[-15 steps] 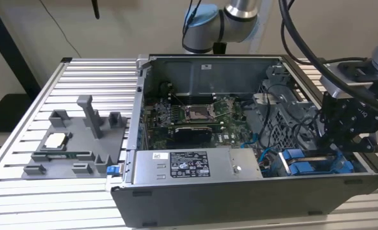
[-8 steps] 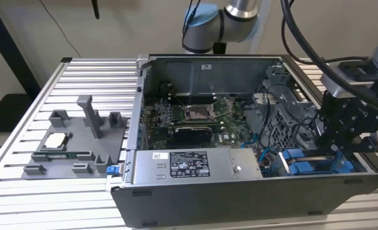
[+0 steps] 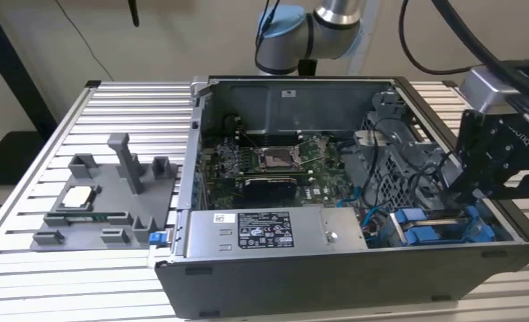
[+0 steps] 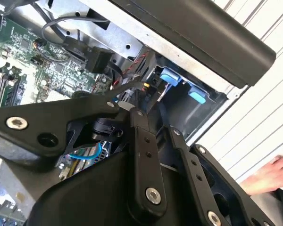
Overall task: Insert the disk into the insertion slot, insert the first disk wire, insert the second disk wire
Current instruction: 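Insert the first disk wire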
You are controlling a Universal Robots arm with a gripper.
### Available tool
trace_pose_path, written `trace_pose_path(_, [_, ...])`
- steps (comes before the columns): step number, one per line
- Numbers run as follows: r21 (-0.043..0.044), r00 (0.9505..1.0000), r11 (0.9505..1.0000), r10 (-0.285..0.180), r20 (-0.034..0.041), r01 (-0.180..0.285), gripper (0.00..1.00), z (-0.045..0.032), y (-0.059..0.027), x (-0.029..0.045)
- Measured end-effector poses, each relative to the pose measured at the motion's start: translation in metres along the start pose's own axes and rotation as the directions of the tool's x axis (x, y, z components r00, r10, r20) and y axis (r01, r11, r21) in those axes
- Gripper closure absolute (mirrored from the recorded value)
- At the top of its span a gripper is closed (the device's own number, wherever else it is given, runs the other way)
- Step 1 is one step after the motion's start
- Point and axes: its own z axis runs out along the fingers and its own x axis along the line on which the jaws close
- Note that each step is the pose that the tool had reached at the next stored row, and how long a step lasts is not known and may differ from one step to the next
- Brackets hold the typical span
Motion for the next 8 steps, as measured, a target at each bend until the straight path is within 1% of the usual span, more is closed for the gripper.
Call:
trace_pose_path(3, [0.0,1.0,1.0,0.0,0.0001,0.0,0.74,-0.0117,0.0013,-0.0011])
trace_pose_path(8, [0.0,1.0,1.0,0.0,0.0002,0.0,0.74,-0.026,0.0038,-0.0021])
